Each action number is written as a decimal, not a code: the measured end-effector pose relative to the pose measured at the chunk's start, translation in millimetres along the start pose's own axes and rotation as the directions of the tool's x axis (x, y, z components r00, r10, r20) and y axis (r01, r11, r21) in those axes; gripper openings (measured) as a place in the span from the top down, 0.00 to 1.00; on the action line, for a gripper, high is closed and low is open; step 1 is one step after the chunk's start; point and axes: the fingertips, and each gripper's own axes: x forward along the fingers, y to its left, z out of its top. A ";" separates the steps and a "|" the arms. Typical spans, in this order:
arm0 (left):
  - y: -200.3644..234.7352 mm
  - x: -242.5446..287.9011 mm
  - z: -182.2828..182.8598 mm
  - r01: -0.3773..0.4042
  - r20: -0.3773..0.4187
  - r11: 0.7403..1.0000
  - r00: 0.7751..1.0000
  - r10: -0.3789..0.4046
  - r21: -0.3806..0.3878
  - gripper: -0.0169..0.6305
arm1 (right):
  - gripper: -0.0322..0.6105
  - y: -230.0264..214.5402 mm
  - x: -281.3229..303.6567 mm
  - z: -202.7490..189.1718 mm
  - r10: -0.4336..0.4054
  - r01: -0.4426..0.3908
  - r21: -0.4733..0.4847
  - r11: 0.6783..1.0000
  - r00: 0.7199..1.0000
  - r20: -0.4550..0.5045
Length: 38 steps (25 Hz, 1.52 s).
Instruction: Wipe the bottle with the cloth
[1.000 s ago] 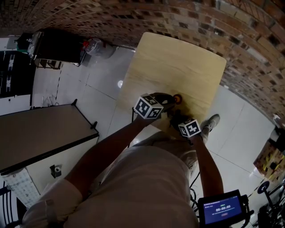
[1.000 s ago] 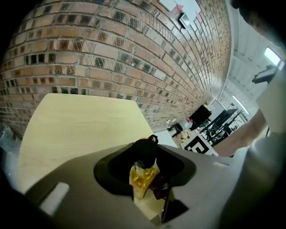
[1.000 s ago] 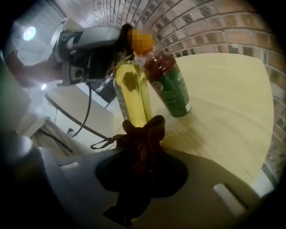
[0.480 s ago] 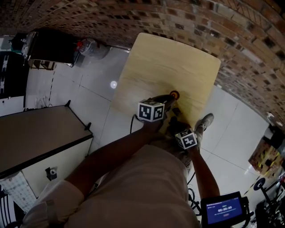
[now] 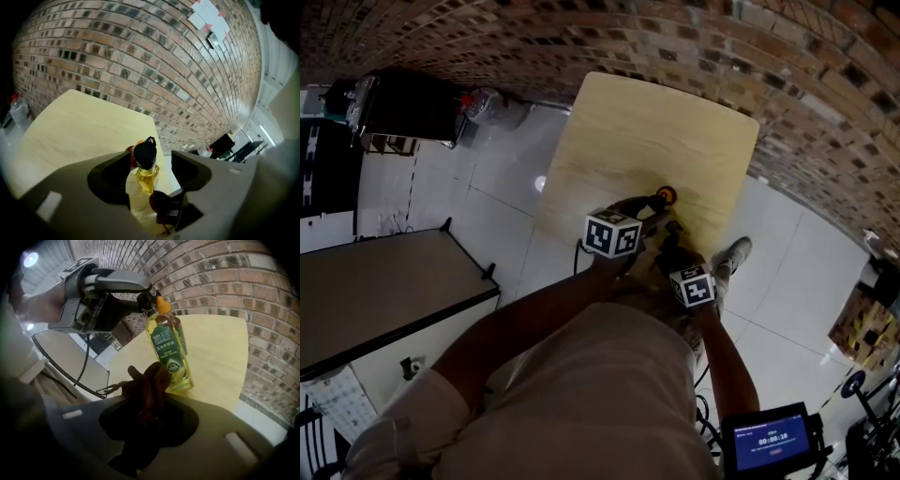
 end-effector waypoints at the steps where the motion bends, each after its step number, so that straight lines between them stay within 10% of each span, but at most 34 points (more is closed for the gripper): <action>1: -0.1 -3.6 -1.0 0.009 -0.014 0.998 1.000 -0.008 0.058 0.53 | 0.81 0.1 0.1 1.3 0.002 -0.002 0.003 1.000 1.000 0.008; 5: 4.5 -20.4 4.4 0.028 -0.066 0.935 0.998 -0.004 0.354 0.50 | 0.81 0.7 2.1 1.5 0.017 -0.018 0.017 1.000 0.999 0.036; 7: 6.2 -24.3 9.6 0.058 -0.109 0.817 0.994 0.006 0.574 0.48 | 0.81 1.0 -0.2 1.2 0.018 -0.018 0.023 1.000 0.999 0.037; 9: 1.8 -24.9 10.5 0.125 -0.176 0.553 0.983 0.040 0.824 0.42 | 0.81 0.5 -3.8 2.0 0.017 -0.018 0.023 1.000 0.999 0.040; 11: -3.7 -20.3 1.2 0.229 -0.247 0.156 0.963 0.108 0.961 0.40 | 0.81 -2.1 -6.5 1.9 0.015 -0.016 0.020 1.000 0.999 0.046; 13: -3.2 -11.7 -13.7 0.326 -0.285 -0.231 0.939 0.194 0.917 0.38 | 0.81 -1.6 -11.5 2.9 0.019 -0.020 0.025 0.999 0.999 0.048; 14: -1.3 -7.0 -19.4 0.358 -0.286 -0.383 0.929 0.234 0.851 0.38 | 0.81 -0.2 -14.9 4.6 0.021 -0.023 0.030 0.999 0.998 0.052; 16: 1.4 2.5 -25.4 0.389 -0.270 -0.590 0.920 0.283 0.707 0.38 | 0.81 0.3 -19.1 5.3 0.014 -0.016 0.035 0.999 0.998 0.057; 19: 1.1 16.5 -30.8 0.395 -0.258 -0.733 0.918 0.300 0.554 0.40 | 0.81 -1.7 -19.9 3.3 0.000 -0.002 0.040 0.999 0.998 0.060; 22: -0.4 26.7 -40.0 0.415 -0.286 -0.764 0.907 0.308 0.494 0.60 | 0.81 -8.5 -19.4 -1.3 -0.016 0.013 0.050 0.999 0.998 0.060; 25: -2.5 30.3 -42.5 0.473 -0.331 -0.693 0.880 0.342 0.544 0.65 | 0.81 -11.5 -19.2 -3.2 -0.021 0.015 0.077 0.997 0.997 0.076; 28: -6.6 30.2 -43.3 0.533 -0.360 -0.538 0.843 0.399 0.653 0.68 | 0.81 -11.6 -24.7 1.9 -0.034 0.025 0.080 0.997 0.994 0.106; 34: -16.4 31.2 -41.3 0.560 -0.425 -0.144 0.750 0.507 0.816 0.69 | 0.81 -8.3 -38.0 26.4 -0.076 0.069 0.038 0.997 0.967 0.245; 38: -19.8 32.5 -40.8 0.532 -0.478 0.049 0.711 0.516 0.845 0.69 | 0.81 9.8 -43.7 59.7 -0.015 0.025 -0.020 0.999 0.920 0.393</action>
